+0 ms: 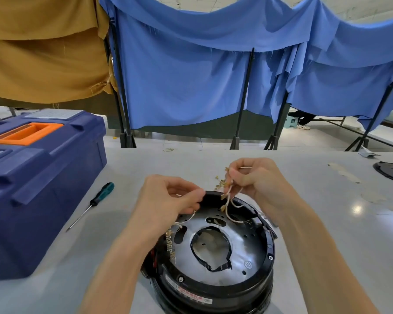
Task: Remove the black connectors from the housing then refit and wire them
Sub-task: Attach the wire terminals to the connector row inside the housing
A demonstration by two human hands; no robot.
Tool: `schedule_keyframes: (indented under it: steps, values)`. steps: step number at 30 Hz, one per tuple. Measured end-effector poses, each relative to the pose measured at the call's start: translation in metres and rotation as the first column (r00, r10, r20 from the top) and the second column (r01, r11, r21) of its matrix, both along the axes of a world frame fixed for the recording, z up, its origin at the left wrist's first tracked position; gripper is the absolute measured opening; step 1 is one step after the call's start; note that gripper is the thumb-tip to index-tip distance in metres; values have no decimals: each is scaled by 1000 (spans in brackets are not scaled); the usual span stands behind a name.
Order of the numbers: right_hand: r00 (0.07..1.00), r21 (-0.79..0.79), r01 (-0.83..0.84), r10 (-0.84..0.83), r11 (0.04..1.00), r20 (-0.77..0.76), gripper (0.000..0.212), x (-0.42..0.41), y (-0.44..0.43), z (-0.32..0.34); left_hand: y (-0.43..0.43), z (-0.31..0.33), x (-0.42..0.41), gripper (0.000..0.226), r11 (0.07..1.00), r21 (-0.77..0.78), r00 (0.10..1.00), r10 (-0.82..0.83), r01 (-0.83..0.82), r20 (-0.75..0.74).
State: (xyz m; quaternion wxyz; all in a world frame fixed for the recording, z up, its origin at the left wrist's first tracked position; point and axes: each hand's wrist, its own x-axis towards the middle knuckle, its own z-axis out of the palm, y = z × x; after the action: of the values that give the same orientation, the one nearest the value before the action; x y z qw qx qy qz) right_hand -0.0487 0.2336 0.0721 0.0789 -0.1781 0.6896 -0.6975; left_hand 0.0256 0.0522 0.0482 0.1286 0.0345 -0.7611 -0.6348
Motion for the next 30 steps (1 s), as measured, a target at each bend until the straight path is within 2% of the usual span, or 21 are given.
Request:
schedule_keyframes:
  steps: [3, 6, 8, 11, 15, 22, 27, 30]
  values:
    - [1000, -10, -12, 12, 1000, 5, 16, -1, 14, 9, -24, -2, 1, 10, 937, -308, 983, 180, -165, 21]
    - [998, 88, -70, 68, 994, 18, 16, 4, 10, 8, -45, -8, 2, 19, 851, -515, 950, 239, -104, 203]
    - [994, 208, -104, 96, 973, 44, 18, 9, -4, -2, -50, -11, 3, 28, 847, -531, 920, 215, -9, 327]
    - [986, 407, -165, 137, 898, 95, 18, 13, -30, -18, -52, -13, 1, 37, 811, -582, 895, 209, 68, 395]
    - [956, 519, -288, 208, 805, 208, 17, 13, -50, -32, -51, -16, 0, 43, 721, -668, 865, 204, 184, 459]
    - [918, 483, -338, 170, 808, 357, 3, 14, -56, -43, -48, -18, 0, 41, 690, -678, 852, 174, 252, 494]
    - [900, 434, -317, 124, 843, 417, 10, 17, -55, -53, -48, -18, -3, 47, 649, -706, 837, 193, 283, 512]
    - [890, 387, -294, 102, 874, 445, 5, 16, -61, -59, -47, -19, -3, 52, 628, -714, 826, 195, 309, 529]
